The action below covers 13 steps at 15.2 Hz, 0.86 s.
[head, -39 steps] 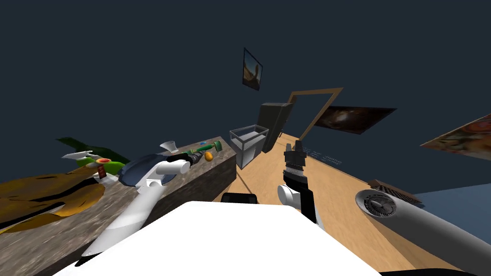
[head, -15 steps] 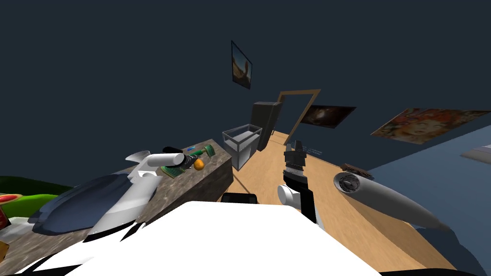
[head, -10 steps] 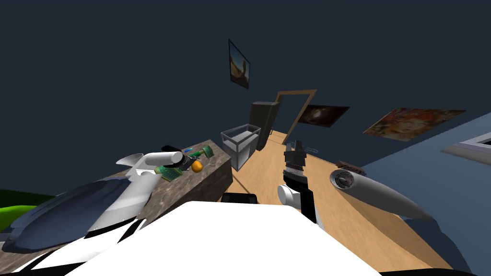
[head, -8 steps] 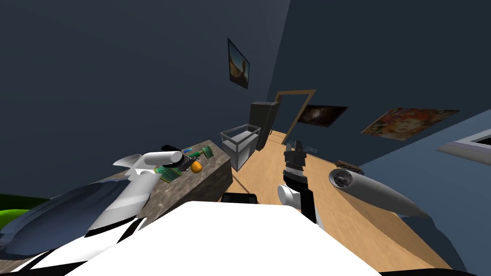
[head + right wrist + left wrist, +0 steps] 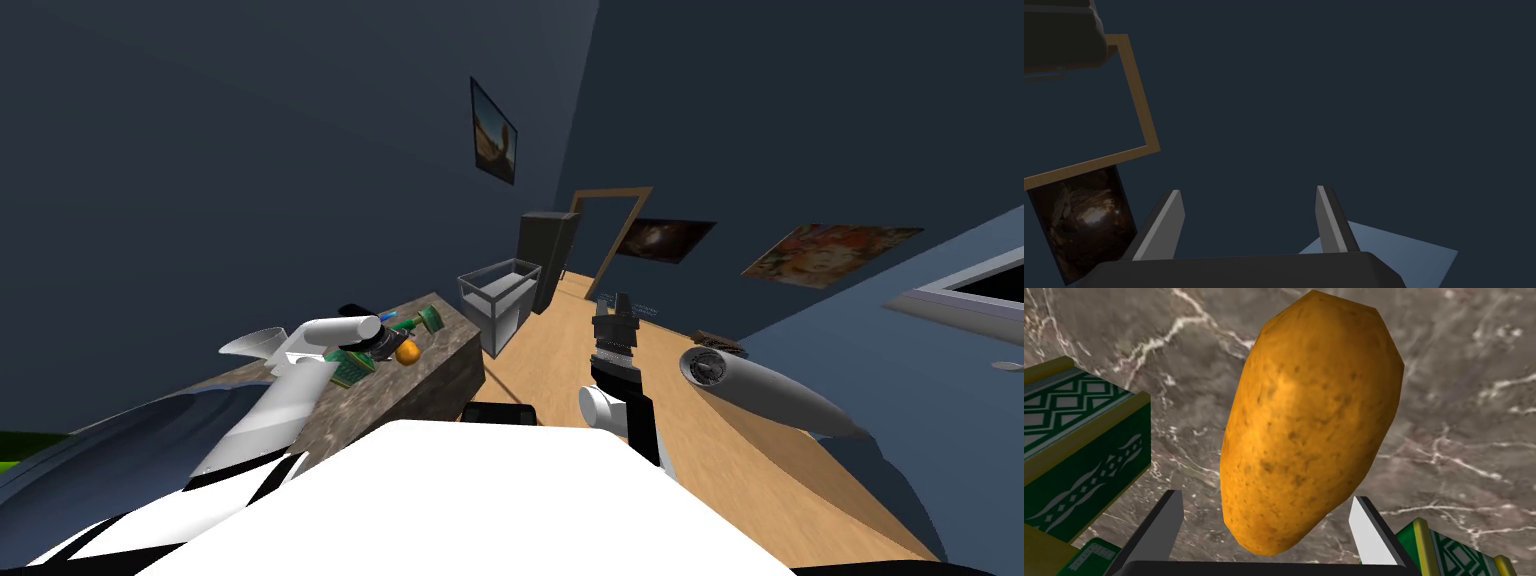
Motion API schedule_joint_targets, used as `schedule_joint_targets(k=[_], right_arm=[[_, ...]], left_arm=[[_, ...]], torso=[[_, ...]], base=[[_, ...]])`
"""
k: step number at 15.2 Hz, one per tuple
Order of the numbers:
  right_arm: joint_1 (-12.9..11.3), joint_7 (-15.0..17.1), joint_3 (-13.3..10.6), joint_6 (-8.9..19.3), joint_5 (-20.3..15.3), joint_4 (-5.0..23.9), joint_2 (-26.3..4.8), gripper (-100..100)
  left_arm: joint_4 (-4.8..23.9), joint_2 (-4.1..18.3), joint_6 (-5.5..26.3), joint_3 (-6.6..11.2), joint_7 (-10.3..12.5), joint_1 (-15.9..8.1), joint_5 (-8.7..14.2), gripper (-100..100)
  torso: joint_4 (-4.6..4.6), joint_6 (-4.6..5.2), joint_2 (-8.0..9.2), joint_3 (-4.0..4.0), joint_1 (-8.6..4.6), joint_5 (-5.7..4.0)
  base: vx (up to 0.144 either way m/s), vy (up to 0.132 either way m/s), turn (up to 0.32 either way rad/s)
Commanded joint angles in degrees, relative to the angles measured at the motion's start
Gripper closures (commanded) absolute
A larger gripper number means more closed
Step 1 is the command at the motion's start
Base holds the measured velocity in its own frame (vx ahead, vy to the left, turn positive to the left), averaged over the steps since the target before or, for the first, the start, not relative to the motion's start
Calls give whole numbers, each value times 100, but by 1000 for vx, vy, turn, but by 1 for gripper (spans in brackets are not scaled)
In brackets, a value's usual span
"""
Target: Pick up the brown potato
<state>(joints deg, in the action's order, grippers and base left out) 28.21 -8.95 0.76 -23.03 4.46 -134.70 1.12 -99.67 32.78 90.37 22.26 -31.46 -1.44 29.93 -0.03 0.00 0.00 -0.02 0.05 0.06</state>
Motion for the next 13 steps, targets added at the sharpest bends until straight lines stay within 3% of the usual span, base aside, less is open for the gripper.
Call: schedule_joint_targets(k=[1,3,4,8,12,13], right_arm=[[0,0,0,0,0,0,0,0],[0,0,0,0,0,0,0,0],[0,0,0,0,0,0,0,0],[0,0,0,0,0,0,0,0],[1,0,0,0,0,0,0,0],[1,0,0,0,0,0,0,0]], left_arm=[[171,-40,-194,-85,12,-19,-70,-100],[117,-38,-151,-67,11,-3,-59,-100],[133,-42,-181,-75,12,-4,-65,100],[130,-40,-182,-77,5,-5,-65,100],[-151,59,197,81,-2,-28,72,100],[-93,33,103,35,17,-31,32,100]], torso=[[0,0,0,0,0,0],[-9,4,-16,-12,17,12],[-11,4,-22,-17,21,14],[-14,1,-33,-23,22,16],[-12,0,-34,-23,11,10],[-12,1,-33,-23,8,10]], base=[[-3,24,-33],[-5,16,-24],[0,0,0],[0,0,-3],[6,-20,48],[4,-17,21]])
